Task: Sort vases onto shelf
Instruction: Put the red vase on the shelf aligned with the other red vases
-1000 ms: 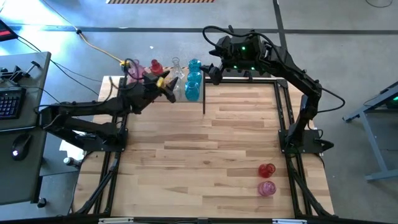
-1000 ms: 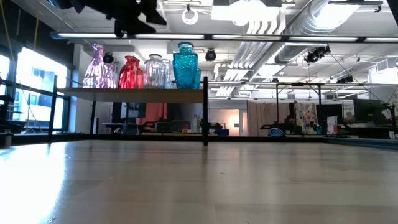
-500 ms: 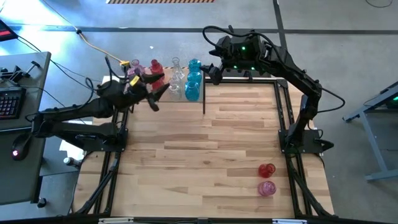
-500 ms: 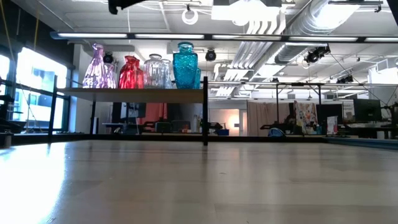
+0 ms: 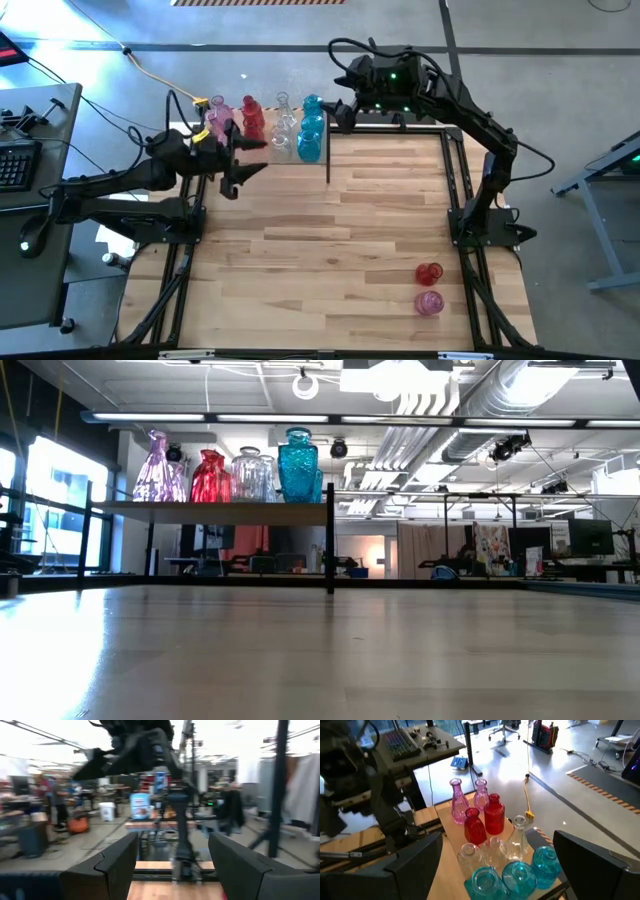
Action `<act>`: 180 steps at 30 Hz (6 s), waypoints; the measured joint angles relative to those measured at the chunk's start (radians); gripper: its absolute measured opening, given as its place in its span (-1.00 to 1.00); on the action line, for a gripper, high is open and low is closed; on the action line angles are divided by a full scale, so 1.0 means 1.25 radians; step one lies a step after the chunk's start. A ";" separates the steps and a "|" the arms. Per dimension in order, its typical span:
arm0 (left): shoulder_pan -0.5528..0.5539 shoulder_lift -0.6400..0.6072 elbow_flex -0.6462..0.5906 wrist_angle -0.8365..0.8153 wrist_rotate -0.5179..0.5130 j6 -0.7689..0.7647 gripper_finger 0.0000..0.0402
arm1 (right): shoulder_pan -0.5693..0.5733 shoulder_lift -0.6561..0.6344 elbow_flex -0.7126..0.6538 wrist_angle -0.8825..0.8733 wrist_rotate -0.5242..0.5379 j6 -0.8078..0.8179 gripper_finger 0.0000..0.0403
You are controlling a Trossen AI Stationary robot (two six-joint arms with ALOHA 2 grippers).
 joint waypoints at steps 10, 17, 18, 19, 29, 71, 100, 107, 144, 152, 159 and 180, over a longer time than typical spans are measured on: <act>0.000 0.000 0.000 -0.032 0.078 -0.049 0.17 | 0.006 0.000 0.000 -0.006 -0.087 0.207 0.80; 0.000 0.000 0.000 -0.082 0.078 -0.049 0.17 | 0.035 0.000 0.000 -0.172 -0.143 0.353 0.80; 0.000 0.000 0.000 -0.087 0.078 -0.048 0.17 | 0.041 0.000 0.000 -0.211 -0.143 0.372 0.80; 0.000 0.000 0.000 -0.091 0.077 -0.044 0.17 | 0.047 0.000 0.000 -0.249 -0.142 0.394 0.80; 0.000 0.000 0.000 -0.094 0.077 -0.009 0.17 | 0.157 -0.001 -0.010 -0.495 -0.071 0.613 0.80; 0.000 0.001 0.000 -0.091 0.057 -0.033 0.17 | 0.535 -0.033 -0.011 -0.503 0.180 0.843 0.80; 0.000 0.001 0.000 -0.091 -0.052 -0.076 0.17 | 0.524 -0.532 -0.587 -0.504 0.188 0.979 0.80; 0.000 0.007 0.000 -0.091 -0.062 -0.078 0.17 | 0.524 -0.589 -0.755 -0.497 0.050 1.053 0.80; -0.007 0.066 0.000 -0.006 -0.071 -0.099 0.17 | 0.850 -0.586 -1.135 -0.233 -0.120 1.572 0.80; -0.007 0.066 0.000 -0.006 -0.071 -0.113 0.17 | 0.888 -0.577 -1.164 -0.198 -0.128 1.616 0.80; -0.007 0.066 0.000 -0.006 -0.071 -0.122 0.17 | 0.892 -0.528 -1.163 -0.198 -0.143 1.640 0.80; -0.007 0.066 0.000 -0.006 -0.071 -0.126 0.17 | 0.892 -0.397 -1.162 -0.184 -0.166 1.747 0.49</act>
